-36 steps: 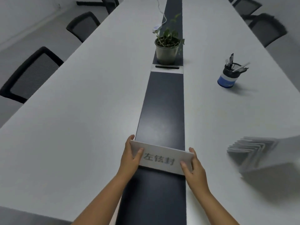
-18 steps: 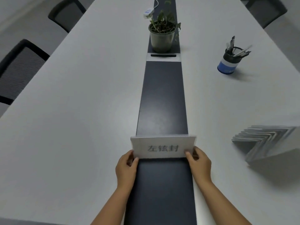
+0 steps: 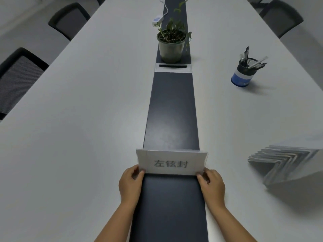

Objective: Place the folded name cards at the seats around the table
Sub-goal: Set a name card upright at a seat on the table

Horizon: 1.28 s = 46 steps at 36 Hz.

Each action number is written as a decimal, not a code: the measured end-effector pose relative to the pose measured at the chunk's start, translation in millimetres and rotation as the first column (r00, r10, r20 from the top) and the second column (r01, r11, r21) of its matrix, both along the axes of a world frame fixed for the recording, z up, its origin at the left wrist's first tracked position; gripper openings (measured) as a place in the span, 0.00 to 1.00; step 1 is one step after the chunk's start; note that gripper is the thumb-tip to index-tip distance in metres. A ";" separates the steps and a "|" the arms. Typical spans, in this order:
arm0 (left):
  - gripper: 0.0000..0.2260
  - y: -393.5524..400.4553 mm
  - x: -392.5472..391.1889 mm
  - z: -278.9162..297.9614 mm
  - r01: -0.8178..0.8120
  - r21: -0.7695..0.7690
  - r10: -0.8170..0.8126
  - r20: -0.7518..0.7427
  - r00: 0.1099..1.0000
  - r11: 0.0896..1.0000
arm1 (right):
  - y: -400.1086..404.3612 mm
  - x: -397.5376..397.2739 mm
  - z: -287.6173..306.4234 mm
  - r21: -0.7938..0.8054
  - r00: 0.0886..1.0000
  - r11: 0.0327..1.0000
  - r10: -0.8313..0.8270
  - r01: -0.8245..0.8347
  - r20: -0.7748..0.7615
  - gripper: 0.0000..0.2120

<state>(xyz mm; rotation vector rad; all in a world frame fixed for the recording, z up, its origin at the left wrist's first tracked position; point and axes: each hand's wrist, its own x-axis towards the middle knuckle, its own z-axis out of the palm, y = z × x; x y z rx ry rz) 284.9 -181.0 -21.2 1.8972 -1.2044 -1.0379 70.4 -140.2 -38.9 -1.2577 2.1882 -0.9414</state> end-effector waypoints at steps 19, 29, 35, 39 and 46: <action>0.09 1.7 0.2 -0.4 0.060 -0.019 -0.058 0.101 0.993 0.998 | -2.8 2.9 -3.2 -0.006 0.999 1.000 0.006 -0.006 -0.049 0.03; 0.05 2.0 -2.7 1.1 0.081 -0.036 -0.076 0.133 0.988 0.996 | -1.5 3.4 -3.9 -0.043 0.998 0.998 -0.045 0.043 -0.045 0.04; 0.04 -2.7 -2.3 -2.5 0.085 -0.029 -0.078 0.179 0.981 0.996 | -5.5 5.9 -3.0 -0.028 0.995 0.997 -0.068 0.066 -0.066 0.05; 0.04 -3.7 -1.6 -4.0 0.101 -0.039 -0.092 0.197 0.976 0.994 | -3.9 5.3 -5.4 -0.019 0.994 0.998 -0.064 0.062 -0.085 0.05; 0.06 -3.2 0.9 -7.0 0.124 -0.051 -0.112 0.191 0.975 0.991 | -3.0 5.3 -5.2 -0.030 0.995 0.998 -0.064 0.062 -0.080 0.05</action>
